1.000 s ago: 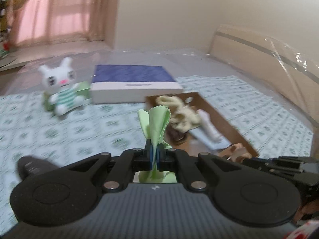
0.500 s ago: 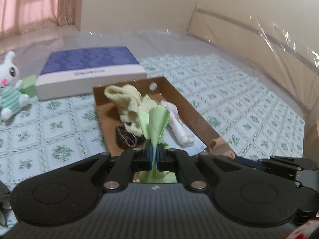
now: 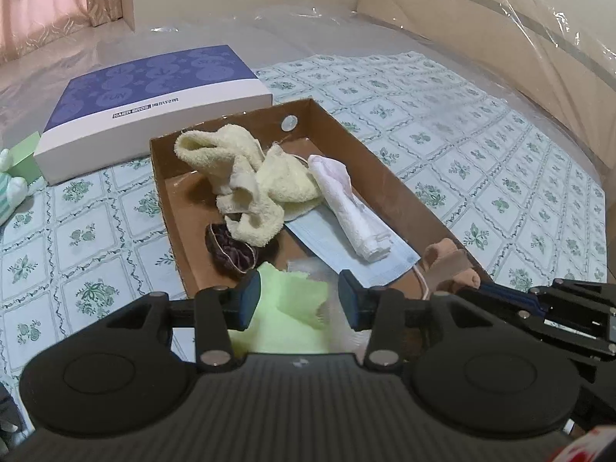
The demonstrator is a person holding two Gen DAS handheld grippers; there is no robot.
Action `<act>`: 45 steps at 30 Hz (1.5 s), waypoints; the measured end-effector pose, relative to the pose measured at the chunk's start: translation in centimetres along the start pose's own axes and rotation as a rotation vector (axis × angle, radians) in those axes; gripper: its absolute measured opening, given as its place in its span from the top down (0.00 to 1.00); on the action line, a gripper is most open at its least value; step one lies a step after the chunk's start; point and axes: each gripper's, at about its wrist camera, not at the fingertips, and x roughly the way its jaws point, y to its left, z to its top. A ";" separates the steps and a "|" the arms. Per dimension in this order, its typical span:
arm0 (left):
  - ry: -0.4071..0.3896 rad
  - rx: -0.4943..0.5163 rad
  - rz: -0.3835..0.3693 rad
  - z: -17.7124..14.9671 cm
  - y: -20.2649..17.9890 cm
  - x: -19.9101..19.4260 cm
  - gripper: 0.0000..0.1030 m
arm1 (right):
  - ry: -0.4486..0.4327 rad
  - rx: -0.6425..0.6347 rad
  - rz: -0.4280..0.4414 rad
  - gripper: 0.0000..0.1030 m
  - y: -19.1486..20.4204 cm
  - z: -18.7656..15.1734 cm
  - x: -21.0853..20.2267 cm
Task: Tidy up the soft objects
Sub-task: 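Lower both items into the box while both grippers open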
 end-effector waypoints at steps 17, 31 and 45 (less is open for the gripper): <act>-0.013 -0.002 0.014 -0.4 0.7 -0.8 0.60 | 0.010 -0.030 0.026 0.95 1.1 0.5 1.9; -0.016 -0.045 0.010 -1.3 1.9 -2.3 0.60 | 0.000 -0.036 0.041 0.34 1.6 0.6 2.8; -0.067 -0.053 0.017 -3.6 1.4 -7.4 0.56 | 0.023 0.067 -0.013 0.34 1.5 -0.2 -1.5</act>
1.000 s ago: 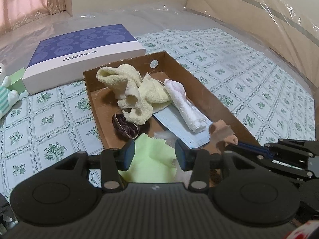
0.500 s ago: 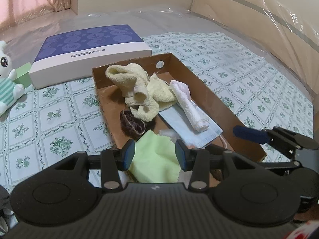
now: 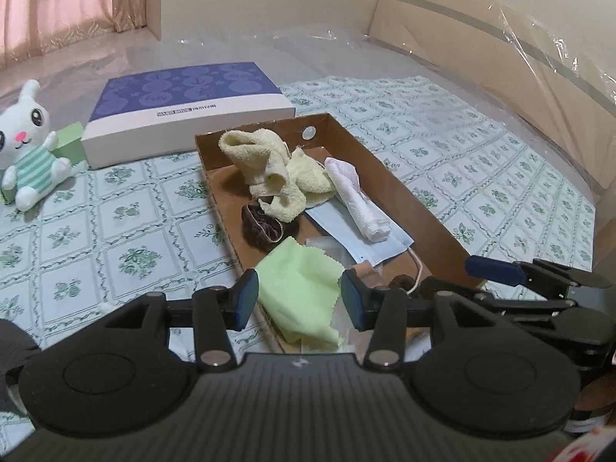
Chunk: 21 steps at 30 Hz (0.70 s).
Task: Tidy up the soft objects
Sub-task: 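Lower both items into the box while both grippers open, then withdraw both grippers from the box toward the white cloth and black sock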
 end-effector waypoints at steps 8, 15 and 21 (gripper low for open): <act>-0.032 -0.022 0.016 -1.9 0.4 -4.4 0.55 | -0.018 0.029 0.000 0.34 0.9 -0.1 -3.0; -0.046 -0.039 0.032 -3.8 0.7 -8.0 0.55 | -0.032 0.034 0.012 0.34 2.2 -0.4 -5.3; -0.044 -0.080 0.052 -6.3 1.3 -10.5 0.55 | -0.029 0.021 0.033 0.34 3.9 -1.2 -6.7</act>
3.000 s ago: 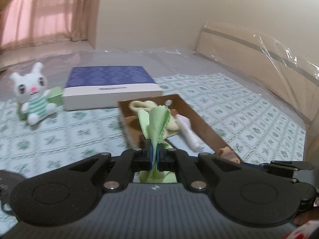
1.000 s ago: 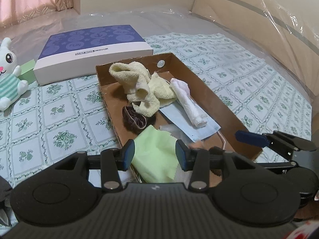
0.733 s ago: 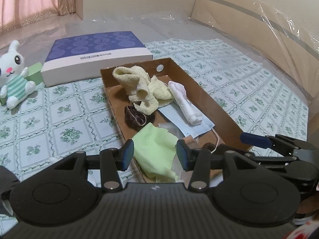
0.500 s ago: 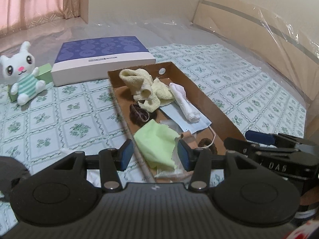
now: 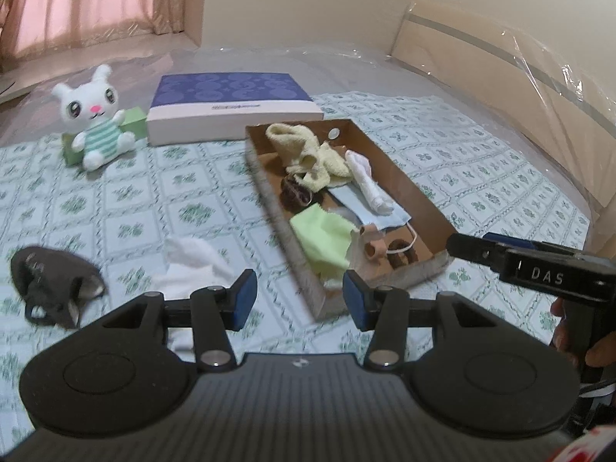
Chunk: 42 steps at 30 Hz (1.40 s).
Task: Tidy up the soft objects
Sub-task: 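Withdraw both grippers from the box toward the white cloth and black sock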
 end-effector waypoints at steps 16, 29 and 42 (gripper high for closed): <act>-0.010 -0.067 0.106 -4.5 3.7 -5.1 0.55 | 0.074 -0.051 0.087 0.34 5.2 -3.1 -0.9; 0.007 -0.137 0.179 -7.3 7.1 -6.9 0.55 | 0.156 -0.127 0.170 0.34 9.7 -5.6 0.9; 0.028 -0.184 0.231 -8.4 9.7 -6.4 0.55 | 0.201 -0.222 0.205 0.34 13.0 -7.0 4.7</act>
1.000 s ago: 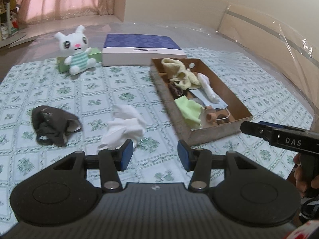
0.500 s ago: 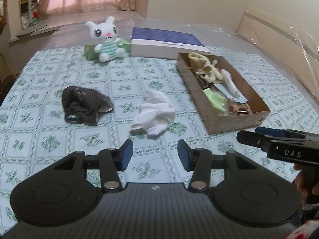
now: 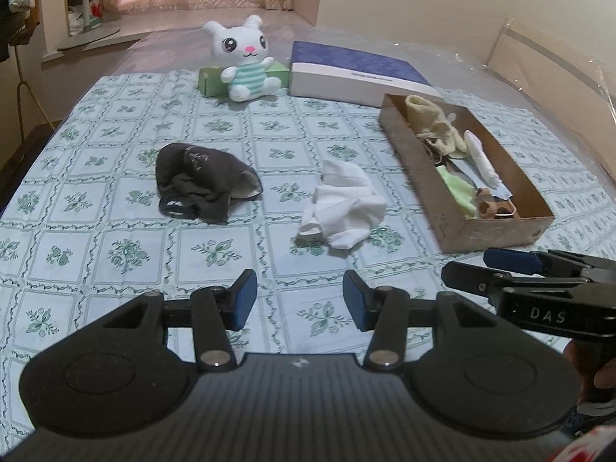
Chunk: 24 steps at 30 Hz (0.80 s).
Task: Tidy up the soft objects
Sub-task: 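Withdraw both grippers from the box toward the white cloth and black sock, then grasp the white cloth with the right gripper while the left gripper grasps the black sock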
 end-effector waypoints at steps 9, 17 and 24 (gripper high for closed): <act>0.013 -0.028 0.033 0.3 2.0 1.7 0.55 | 0.001 -0.203 -0.035 0.34 1.4 0.6 4.2; 0.013 -0.034 0.050 1.0 3.1 3.7 0.55 | 0.012 -0.370 -0.042 0.34 2.2 1.3 8.5; 0.024 -0.049 0.064 1.5 4.2 5.5 0.55 | 0.059 -0.497 -0.103 0.34 3.3 1.6 12.6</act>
